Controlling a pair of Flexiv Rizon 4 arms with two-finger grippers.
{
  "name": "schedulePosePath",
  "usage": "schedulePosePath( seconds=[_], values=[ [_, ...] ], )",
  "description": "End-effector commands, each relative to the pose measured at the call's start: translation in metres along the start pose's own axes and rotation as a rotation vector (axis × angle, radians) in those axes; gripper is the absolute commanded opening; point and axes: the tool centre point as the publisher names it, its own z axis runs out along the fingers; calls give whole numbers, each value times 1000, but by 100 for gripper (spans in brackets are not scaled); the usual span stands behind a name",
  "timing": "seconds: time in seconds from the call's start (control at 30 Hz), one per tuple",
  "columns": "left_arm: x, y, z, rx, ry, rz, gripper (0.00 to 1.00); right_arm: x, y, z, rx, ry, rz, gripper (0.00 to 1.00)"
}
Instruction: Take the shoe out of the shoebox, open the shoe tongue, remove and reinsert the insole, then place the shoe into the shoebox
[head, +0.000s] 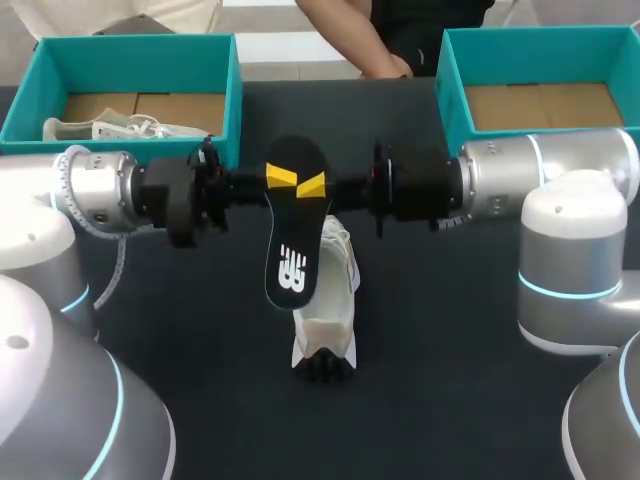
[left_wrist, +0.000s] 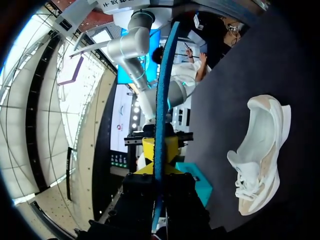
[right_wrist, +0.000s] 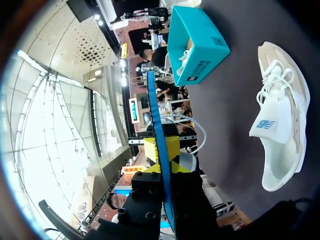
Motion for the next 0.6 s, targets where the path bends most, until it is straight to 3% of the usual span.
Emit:
schedulePosePath(
  seconds=[0.03,0.07,0.1,0.4,0.5,0.6],
  values=[
    [-1,-1,1,-1,7,-11,0,-1,-1,3,3,0,-5,7],
    [0,-1,0,-1,10,-15,0,-1,-1,2,-9,5,-16,45],
    [0,-1,-1,-1,10,-28,0,-1,-1,-1,-19,8,-24,100],
    [3,-10,-22,19,3,-123,0,-8,1,-47,-101,30,-126,100],
    [5,-15,-26,50,-21,-198,0,-4,1,-55,-82,12,-301,100],
    [4,-20,-28,68,-35,-255,0,5,-3,-57,0,21,-523,100]
  ],
)
